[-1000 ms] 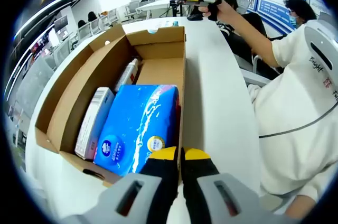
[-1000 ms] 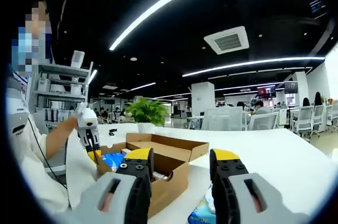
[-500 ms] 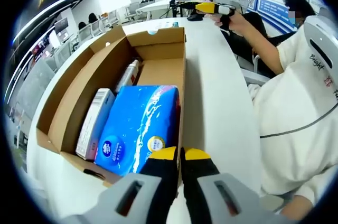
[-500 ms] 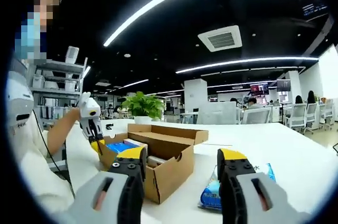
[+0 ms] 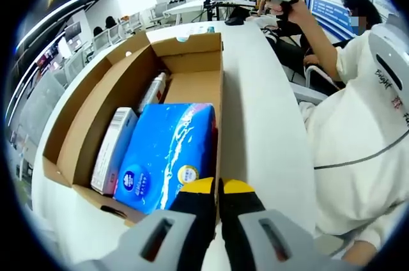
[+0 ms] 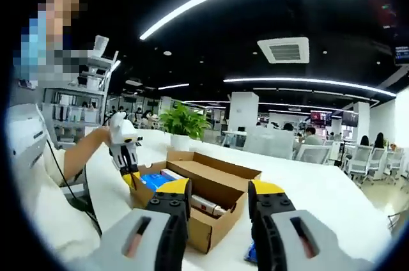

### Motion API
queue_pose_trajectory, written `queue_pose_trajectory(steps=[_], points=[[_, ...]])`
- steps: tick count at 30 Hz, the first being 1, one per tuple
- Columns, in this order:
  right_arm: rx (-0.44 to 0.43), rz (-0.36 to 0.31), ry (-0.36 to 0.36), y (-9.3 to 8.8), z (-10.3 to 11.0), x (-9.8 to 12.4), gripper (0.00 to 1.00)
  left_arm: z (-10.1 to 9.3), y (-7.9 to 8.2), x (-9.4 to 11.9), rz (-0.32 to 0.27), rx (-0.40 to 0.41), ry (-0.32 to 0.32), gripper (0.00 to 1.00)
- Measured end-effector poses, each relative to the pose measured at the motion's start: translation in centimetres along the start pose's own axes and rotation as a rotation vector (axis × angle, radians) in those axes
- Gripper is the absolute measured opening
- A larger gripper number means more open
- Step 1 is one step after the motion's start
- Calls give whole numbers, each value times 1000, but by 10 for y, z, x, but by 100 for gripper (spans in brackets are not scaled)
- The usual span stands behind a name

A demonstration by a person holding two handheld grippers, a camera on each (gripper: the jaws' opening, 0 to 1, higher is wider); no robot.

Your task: Operate the shoe box by opening the lid, removing the specified soft item, and placing it in the target area until the item is outside and the box remains undamaged.

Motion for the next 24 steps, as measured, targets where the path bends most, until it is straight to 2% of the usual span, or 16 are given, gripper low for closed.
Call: queue_pose_trajectory(steps=[2,4,5,8,10,11,13,14,17,19,21,23,24], points=[[19,34,14,9,-5,-1,36,0,0,0,0,2,0,1],[23,70,26,10,-8,-3,30,0,0,0,-3,3,4,1],[33,151,49,9,-13,-7,26,-1,0,0,-4,1,8,1],[126,262,54,6,-22,-18,24,0,0,0,-6,1,7,1],[164,346,88,2,-21,-23,23,0,0,0,-7,1,5,1],[165,351,90,5,-21,-29,23,0,0,0,-7,1,4,1],[175,430,167,6,-16,-37,23,1,0,0,-6,2,1,1],[181,470,181,9,-15,-41,24,1,0,0,-6,3,0,1],[257,534,246,19,-11,-55,24,1,-1,0,-7,2,1,1],[253,567,271,21,-8,-62,24,1,-1,0,-8,2,1,1],[289,619,336,20,-5,-74,24,1,-1,0,-9,2,3,1],[308,650,371,18,-3,-85,24,1,-1,0,-8,2,5,1],[352,681,399,14,-3,-95,24,0,-1,0,-8,2,8,1]])
Point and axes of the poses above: the point that each gripper's makers call its tool centre point, and the gripper's own axes: x roughly backward along the fingers, z roughly to its left, y roughly out of its top, the point moved 7 cm from there along x, roughly backward along the fingers, and after that the axes turned 15 degrees about y, right-handed, at the moved point
